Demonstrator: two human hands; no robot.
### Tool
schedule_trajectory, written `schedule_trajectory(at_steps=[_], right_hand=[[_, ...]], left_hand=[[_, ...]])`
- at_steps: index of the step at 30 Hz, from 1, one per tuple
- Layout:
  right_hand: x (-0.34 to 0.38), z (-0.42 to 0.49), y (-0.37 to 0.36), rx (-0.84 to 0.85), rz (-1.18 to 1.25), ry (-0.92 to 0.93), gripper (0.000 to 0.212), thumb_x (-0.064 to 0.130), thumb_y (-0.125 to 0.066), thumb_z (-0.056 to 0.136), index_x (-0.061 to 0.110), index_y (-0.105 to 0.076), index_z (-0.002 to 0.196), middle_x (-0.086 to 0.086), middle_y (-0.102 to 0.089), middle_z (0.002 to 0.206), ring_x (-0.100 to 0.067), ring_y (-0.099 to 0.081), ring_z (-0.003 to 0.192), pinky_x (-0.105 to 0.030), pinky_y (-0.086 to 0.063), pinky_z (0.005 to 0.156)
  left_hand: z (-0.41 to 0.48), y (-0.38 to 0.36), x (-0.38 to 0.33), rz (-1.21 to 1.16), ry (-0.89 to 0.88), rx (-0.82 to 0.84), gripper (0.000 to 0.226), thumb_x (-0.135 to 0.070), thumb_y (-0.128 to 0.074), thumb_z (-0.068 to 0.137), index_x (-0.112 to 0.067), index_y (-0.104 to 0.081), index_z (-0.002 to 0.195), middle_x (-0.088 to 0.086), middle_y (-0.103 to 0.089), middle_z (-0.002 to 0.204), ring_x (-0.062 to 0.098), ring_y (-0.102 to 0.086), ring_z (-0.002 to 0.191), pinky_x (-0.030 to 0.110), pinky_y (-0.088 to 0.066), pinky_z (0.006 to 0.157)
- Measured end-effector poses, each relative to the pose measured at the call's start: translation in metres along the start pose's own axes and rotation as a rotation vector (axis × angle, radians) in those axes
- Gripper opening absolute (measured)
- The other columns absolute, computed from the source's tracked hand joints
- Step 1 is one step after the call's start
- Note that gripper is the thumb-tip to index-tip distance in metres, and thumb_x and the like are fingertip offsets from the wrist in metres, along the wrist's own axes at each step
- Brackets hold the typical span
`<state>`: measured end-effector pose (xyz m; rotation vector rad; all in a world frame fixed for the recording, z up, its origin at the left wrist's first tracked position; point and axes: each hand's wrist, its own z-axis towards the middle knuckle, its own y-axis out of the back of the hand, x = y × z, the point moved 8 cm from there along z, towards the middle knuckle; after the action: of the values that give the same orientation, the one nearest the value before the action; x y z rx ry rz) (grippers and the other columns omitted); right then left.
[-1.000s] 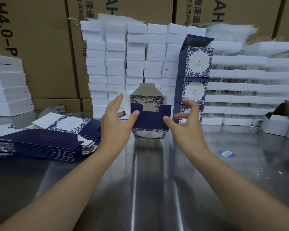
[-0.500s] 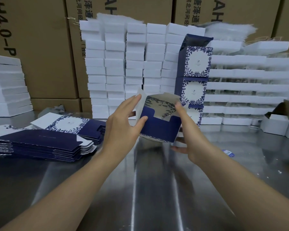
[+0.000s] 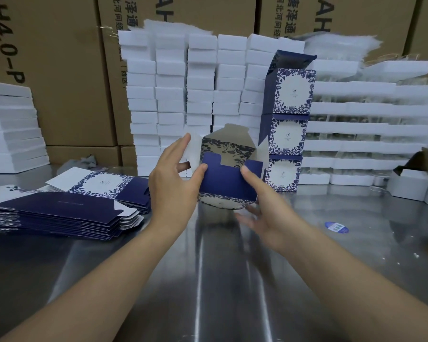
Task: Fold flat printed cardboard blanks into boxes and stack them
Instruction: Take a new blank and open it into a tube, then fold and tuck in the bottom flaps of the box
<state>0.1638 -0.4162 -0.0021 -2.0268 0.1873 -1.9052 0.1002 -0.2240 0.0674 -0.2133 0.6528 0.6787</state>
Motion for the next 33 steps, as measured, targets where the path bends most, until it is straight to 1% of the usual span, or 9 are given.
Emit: schedule_trajectory(at_steps=[3, 7, 10, 15, 20, 24, 27, 30, 33], right_hand=[[-0.018, -0.004, -0.007, 0.017, 0.137, -0.169, 0.062, 0.057, -0.092, 0.067, 0.029, -0.061, 0.112, -0.006, -0.054, 0.126, -0.036, -0.063, 0.120, -0.051, -0.064, 0.088], [-0.029, -0.012, -0.019, 0.122, 0.212, -0.298, 0.089, 0.063, -0.089, 0.068, 0.006, -0.060, 0.130, -0.026, -0.070, 0.123, -0.040, -0.076, 0.103, -0.048, -0.066, 0.071], [-0.027, -0.011, -0.020, 0.157, 0.081, -0.254, 0.085, 0.076, -0.077, 0.074, 0.005, -0.070, 0.120, -0.009, -0.081, 0.096, -0.025, -0.081, 0.087, -0.038, -0.064, 0.064], [-0.021, -0.007, -0.016, 0.111, -0.059, -0.150, 0.066, 0.078, -0.063, 0.086, 0.013, -0.071, 0.089, 0.001, -0.069, 0.069, -0.015, -0.073, 0.064, -0.024, -0.053, 0.052], [-0.022, -0.005, -0.012, 0.034, -0.066, -0.131, 0.056, 0.064, -0.056, 0.099, 0.014, -0.069, 0.078, 0.002, -0.062, 0.059, -0.012, -0.066, 0.051, -0.020, -0.046, 0.044], [-0.017, -0.002, -0.006, -0.036, -0.025, -0.081, 0.050, 0.049, -0.054, 0.105, 0.012, -0.067, 0.074, 0.002, -0.057, 0.054, -0.012, -0.060, 0.044, -0.020, -0.041, 0.039], [-0.009, 0.001, 0.000, -0.094, -0.033, -0.009, 0.045, 0.040, -0.051, 0.106, 0.011, -0.066, 0.075, 0.002, -0.054, 0.051, -0.011, -0.057, 0.043, -0.021, -0.040, 0.041], [-0.003, 0.001, 0.001, -0.107, -0.047, 0.058, 0.042, 0.036, -0.051, 0.105, 0.011, -0.067, 0.075, 0.002, -0.053, 0.051, -0.011, -0.055, 0.043, -0.021, -0.039, 0.043], [0.000, 0.000, -0.002, -0.102, -0.065, 0.091, 0.043, 0.038, -0.052, 0.104, 0.010, -0.067, 0.075, 0.001, -0.051, 0.051, -0.012, -0.053, 0.044, -0.024, -0.039, 0.045]], left_hand=[[-0.001, 0.000, 0.000, -0.024, 0.020, -0.012, 0.066, -0.019, -0.083, 0.092, -0.032, -0.057, 0.151, -0.022, -0.056, 0.147, -0.004, -0.066, 0.110, 0.032, -0.060, 0.094], [-0.003, -0.003, -0.003, -0.041, 0.023, -0.001, 0.065, -0.015, -0.082, 0.093, -0.031, -0.058, 0.151, -0.021, -0.056, 0.149, 0.004, -0.071, 0.108, 0.038, -0.061, 0.094], [-0.005, -0.004, -0.008, -0.049, -0.006, 0.009, 0.062, -0.013, -0.080, 0.094, -0.032, -0.059, 0.149, -0.020, -0.057, 0.149, 0.000, -0.073, 0.104, 0.039, -0.062, 0.092], [-0.006, -0.007, -0.013, -0.076, -0.001, 0.018, 0.060, -0.008, -0.076, 0.096, -0.032, -0.059, 0.148, -0.022, -0.056, 0.146, -0.005, -0.072, 0.101, 0.039, -0.062, 0.090], [-0.006, -0.007, -0.019, -0.070, -0.034, 0.027, 0.064, -0.007, -0.074, 0.096, -0.039, -0.055, 0.148, -0.032, -0.053, 0.141, -0.006, -0.069, 0.103, 0.019, -0.057, 0.087], [-0.009, -0.010, -0.019, -0.143, -0.003, 0.026, 0.080, -0.009, -0.076, 0.093, -0.053, -0.039, 0.149, -0.019, -0.054, 0.135, 0.003, -0.073, 0.098, 0.030, -0.061, 0.083], [-0.018, -0.025, -0.004, -0.175, 0.209, 0.065, 0.080, -0.019, -0.079, 0.093, -0.052, -0.035, 0.151, -0.016, -0.054, 0.130, 0.000, -0.071, 0.095, 0.042, -0.064, 0.085], [-0.043, -0.049, 0.025, -0.279, 0.656, 0.178, 0.068, -0.032, -0.075, 0.096, -0.032, -0.041, 0.155, -0.004, -0.061, 0.133, 0.011, -0.069, 0.107, 0.044, -0.063, 0.092], [-0.067, -0.073, 0.030, -0.475, 0.928, 0.359, 0.035, -0.045, -0.063, 0.100, -0.015, -0.072, 0.117, 0.002, -0.078, 0.109, 0.014, -0.076, 0.094, 0.038, -0.065, 0.081]])
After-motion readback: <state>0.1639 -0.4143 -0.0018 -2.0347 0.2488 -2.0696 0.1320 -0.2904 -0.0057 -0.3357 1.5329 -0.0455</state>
